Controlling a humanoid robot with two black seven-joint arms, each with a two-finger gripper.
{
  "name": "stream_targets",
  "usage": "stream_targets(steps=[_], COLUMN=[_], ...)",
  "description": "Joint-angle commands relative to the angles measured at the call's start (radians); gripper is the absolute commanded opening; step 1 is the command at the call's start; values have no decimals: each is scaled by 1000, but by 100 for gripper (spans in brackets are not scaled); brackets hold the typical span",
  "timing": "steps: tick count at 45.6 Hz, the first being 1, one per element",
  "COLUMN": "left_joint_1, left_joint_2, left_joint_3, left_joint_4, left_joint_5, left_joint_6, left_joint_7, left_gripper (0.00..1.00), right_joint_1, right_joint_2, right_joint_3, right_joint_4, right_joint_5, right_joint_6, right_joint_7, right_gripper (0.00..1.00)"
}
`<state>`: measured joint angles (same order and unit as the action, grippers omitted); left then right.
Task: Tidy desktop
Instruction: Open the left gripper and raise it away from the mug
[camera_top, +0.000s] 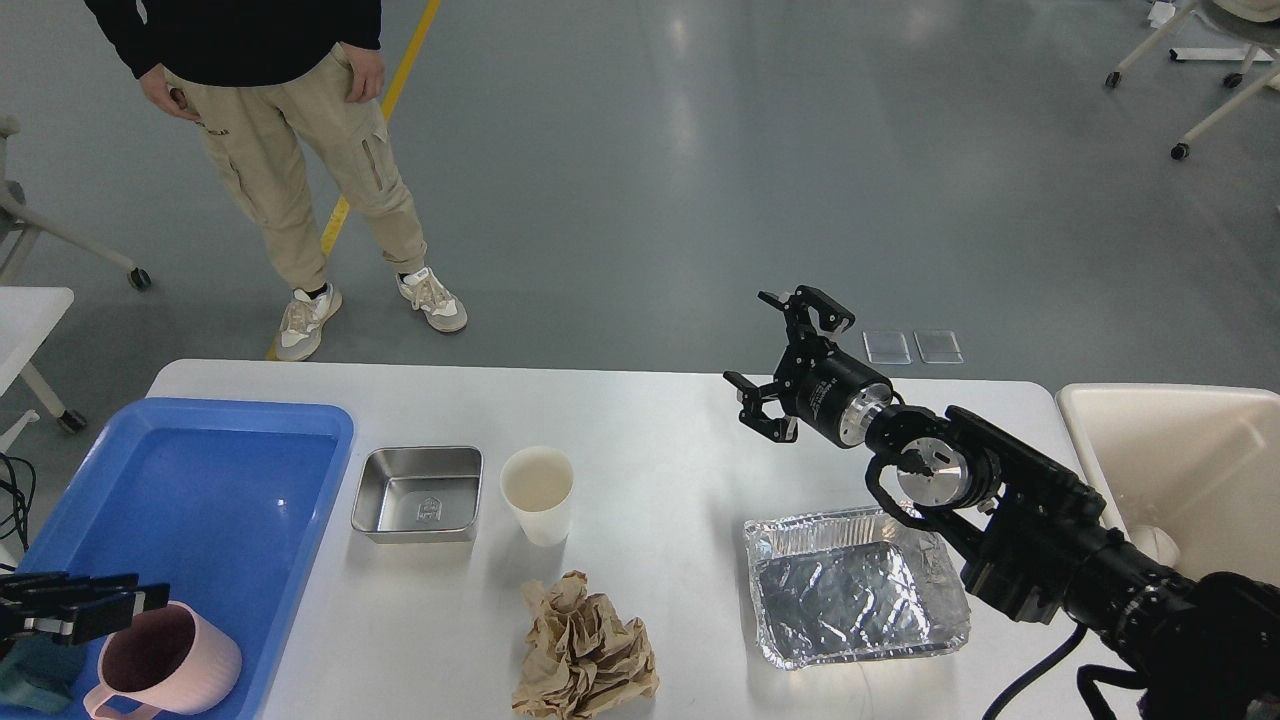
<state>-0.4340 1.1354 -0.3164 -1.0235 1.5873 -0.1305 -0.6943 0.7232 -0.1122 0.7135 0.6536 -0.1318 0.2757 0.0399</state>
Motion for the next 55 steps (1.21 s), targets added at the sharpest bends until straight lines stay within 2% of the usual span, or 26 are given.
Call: stream_targets(steps=[1,5,14,18,22,28,37,43,50,55], left_joint_1=[-11,-12,-72,-81,-81,-88,-86,-83,-71,-29], left_joint_2=[6,17,14,-2,-23,-92,-157,-186,-163,-97], left_joint_3=[-27,-64,-145,-187,-201,-201,-231,-231,-221,-210], left_joint_4=[-23,-43,-50,-49,-47,-35,-35,-50,-101,-138], left_joint_5=[-116,-229,-415,-501,-575,-664,-819,-888,-902,-899], left_joint_6=[-8,-34,-169,-186,-181,-164,-136,-133,-133,-135], left_joint_7=[4,45,243,327,384,421,420,437,481,518], left_gripper=[51,56,72,75,79,83,88,89,90,90], right_joint_1=[-1,-2,-7,-7,-5,-7,-7,-7,-10,-8], right_joint_2=[-3,-3,0,-1,-1,0,-4,-4,-1,3], right_joint_3=[-2,-2,-3,-3,-3,-6,-8,-9,-9,-9], right_joint_4=[0,0,1,1,1,1,0,0,0,-3], right_joint_5=[0,0,0,0,0,0,0,-11,-22,-22], right_joint_6=[-1,-1,-1,-1,-3,-7,-9,-9,-15,-15], right_joint_7=[0,0,0,0,0,0,0,0,0,0], right_gripper=[100,100,100,100,100,100,100,100,100,100])
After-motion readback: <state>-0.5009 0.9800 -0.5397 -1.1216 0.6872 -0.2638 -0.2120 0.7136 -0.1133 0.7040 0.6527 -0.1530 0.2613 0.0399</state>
